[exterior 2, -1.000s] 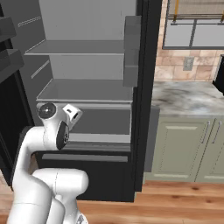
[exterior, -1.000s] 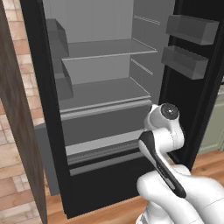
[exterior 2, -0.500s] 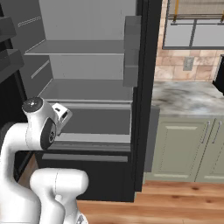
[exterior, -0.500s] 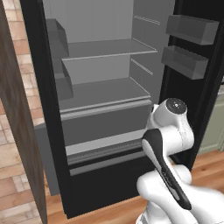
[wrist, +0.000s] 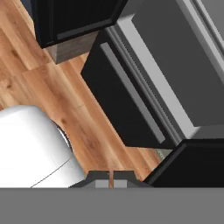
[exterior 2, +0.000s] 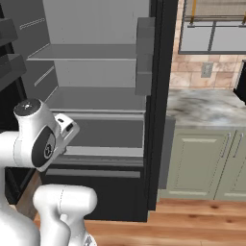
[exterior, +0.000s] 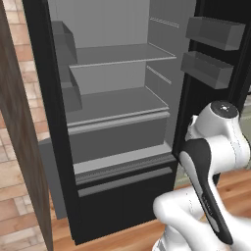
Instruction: Place one of the steaks on the plate and the other in the bowl. Then place the bowl in the fridge.
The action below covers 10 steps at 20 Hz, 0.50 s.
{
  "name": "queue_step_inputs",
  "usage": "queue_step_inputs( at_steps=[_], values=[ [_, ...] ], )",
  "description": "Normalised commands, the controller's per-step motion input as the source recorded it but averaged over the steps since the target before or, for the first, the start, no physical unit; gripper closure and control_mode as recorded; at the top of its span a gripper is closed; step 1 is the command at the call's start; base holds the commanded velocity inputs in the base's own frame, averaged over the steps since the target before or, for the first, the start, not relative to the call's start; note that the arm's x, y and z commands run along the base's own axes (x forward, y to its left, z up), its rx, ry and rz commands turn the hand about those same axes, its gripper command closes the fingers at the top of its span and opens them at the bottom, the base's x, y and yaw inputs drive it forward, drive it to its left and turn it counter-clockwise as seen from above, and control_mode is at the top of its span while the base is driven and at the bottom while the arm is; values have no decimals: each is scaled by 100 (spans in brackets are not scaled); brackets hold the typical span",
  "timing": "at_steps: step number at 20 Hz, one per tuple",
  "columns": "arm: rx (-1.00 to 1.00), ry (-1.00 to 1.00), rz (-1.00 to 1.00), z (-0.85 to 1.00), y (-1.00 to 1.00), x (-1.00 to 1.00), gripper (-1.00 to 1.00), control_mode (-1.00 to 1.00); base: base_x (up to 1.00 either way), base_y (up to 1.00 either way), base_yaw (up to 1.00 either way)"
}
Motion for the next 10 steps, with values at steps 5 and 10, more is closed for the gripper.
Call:
queue_step_inputs(
  at_steps=[5, 10],
  values=[
    [1, -23, 0, -11, -9, -24, -100, -100, 0, 0, 0],
    [0, -10, 1, -11, -2, 0, -100, -100, 0, 0, 0]
  ],
)
